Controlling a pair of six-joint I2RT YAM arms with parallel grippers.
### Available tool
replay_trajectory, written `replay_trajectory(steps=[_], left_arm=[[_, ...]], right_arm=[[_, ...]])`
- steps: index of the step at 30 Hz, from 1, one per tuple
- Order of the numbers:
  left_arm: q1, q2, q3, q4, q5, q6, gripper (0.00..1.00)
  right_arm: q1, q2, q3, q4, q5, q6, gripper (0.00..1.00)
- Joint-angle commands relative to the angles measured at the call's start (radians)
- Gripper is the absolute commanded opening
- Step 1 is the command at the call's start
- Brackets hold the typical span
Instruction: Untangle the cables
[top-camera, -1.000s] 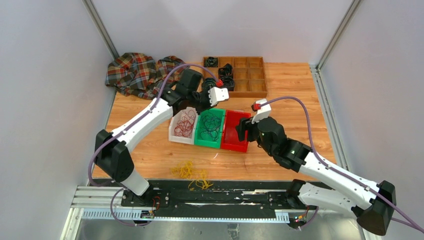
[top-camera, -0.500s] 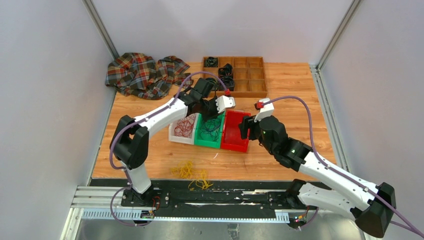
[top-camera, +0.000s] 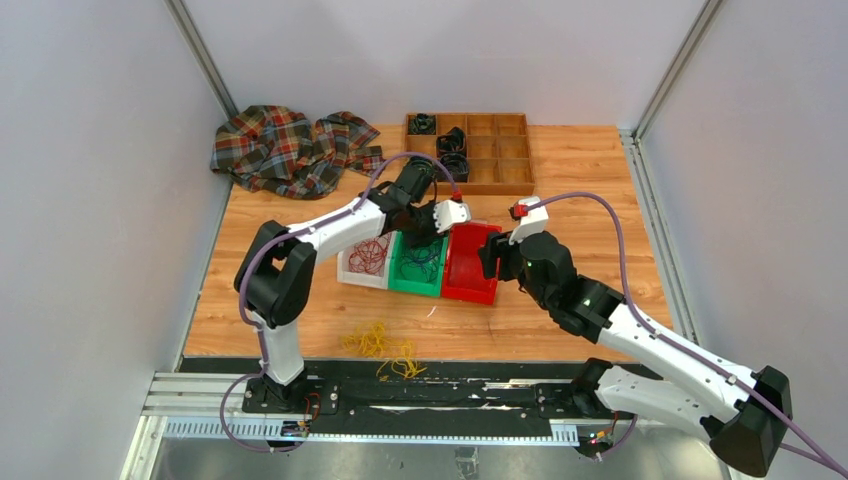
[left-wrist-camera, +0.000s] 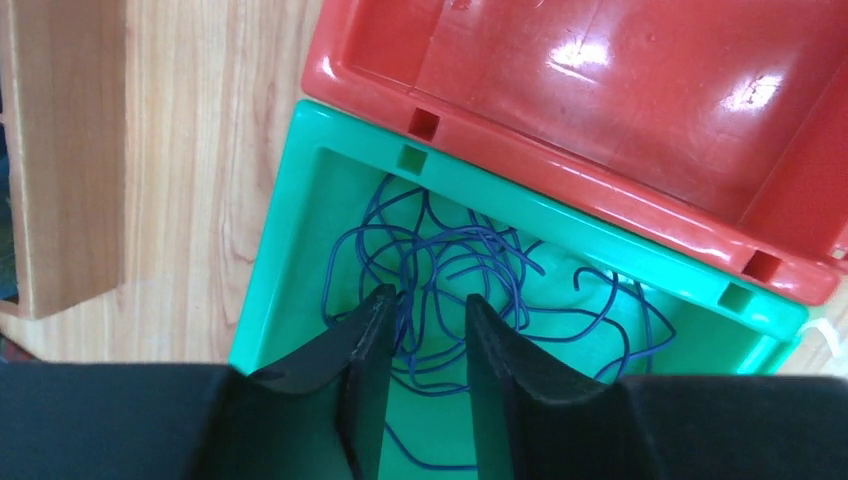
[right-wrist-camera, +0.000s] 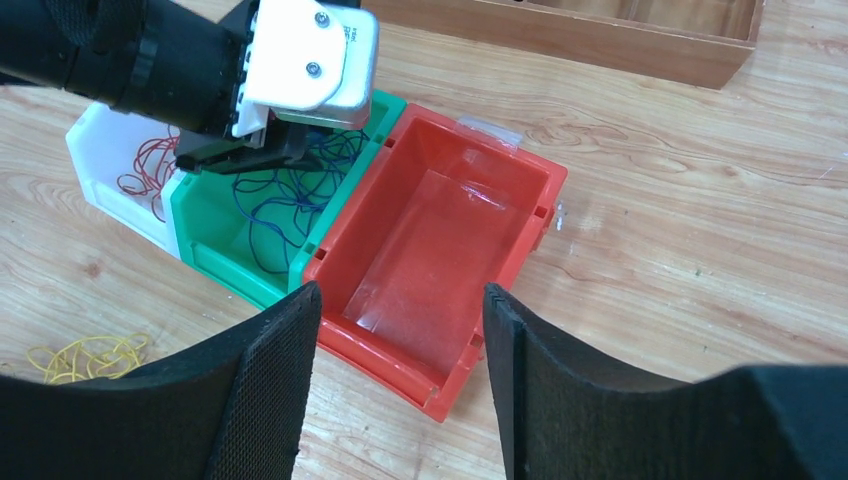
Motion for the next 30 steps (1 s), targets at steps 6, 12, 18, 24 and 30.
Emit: replay_trajectory(steps=[6,12,18,24,30], left_arm=[[-0.005,-0.091,0.211,-0.33,0.027,0.063,0.77],[-0.005,-0.17,0.272,-0.502,0.013,0.127,0.92],[-0.005,-0.299,0.201,-0.669,0.053,0.208,0.93],[-0.005,-0.467,-0.116,-0.719,0.17,0.273,0.93],[-0.005,-0.452,-0.286,-0.694,0.273,0.326,0.84]], right_arm=[[-0.016,-0.024,0.009,0.004,-0.039,0.015,0.59],[-0.016,-0.038,0.016,-0.006,-0.045,0.015,0.58],[-0.016,-0.054,0.019,-0.02,-0.05,0.011,0.58],[-0.016,-0.044,0.006,0.001,-0.072,0.013,0.61],[-0.017,-0.033,0.001,0.003,-0.087,0.022,0.59]])
